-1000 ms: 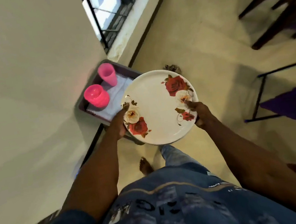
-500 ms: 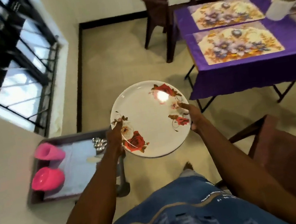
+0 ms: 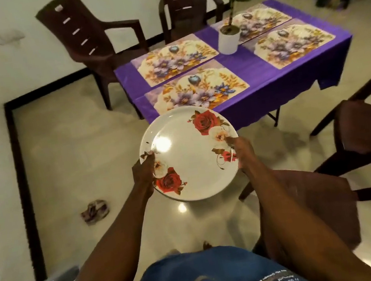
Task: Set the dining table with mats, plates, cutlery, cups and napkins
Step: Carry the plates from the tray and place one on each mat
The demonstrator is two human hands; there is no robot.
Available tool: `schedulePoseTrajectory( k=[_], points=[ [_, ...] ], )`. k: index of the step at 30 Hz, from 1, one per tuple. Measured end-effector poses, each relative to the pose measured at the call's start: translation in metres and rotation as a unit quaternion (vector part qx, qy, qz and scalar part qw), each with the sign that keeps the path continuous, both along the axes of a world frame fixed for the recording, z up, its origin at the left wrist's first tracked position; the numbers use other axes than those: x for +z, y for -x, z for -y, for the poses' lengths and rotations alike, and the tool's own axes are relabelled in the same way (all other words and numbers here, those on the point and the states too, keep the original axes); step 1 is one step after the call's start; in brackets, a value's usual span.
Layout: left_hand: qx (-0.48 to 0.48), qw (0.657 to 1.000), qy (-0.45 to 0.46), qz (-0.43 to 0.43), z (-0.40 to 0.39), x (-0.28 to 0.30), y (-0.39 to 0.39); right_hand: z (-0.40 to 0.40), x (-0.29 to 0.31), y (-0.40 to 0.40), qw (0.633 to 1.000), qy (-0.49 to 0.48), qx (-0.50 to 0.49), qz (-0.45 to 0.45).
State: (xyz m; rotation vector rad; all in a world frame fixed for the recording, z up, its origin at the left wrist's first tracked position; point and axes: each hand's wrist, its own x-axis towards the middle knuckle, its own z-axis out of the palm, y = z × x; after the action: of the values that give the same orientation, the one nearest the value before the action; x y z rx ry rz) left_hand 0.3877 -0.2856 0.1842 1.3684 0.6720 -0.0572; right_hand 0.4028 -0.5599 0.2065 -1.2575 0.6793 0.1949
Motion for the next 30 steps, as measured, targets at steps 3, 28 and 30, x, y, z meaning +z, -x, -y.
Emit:
schedulePoseTrajectory(
  k=[3, 28, 30],
  points=[
    [-0.039, 0.999, -0.005, -0.019, 0.025, -0.005, -0.043, 0.029, -0.004, -0.021, 0.999, 0.033, -0.035, -0.005],
    [-0.115, 0.982, -0.146, -0.024, 0.243, -0.024, -0.419, 0.225, -0.011, -0.339, 0.973, 0.148, -0.165, -0.065],
    [-0.104, 0.984, -0.141, -0.026, 0.261, -0.025, -0.434, 0.245, -0.016, -0.361, 0.970, 0.157, -0.163, -0.083]
  ],
)
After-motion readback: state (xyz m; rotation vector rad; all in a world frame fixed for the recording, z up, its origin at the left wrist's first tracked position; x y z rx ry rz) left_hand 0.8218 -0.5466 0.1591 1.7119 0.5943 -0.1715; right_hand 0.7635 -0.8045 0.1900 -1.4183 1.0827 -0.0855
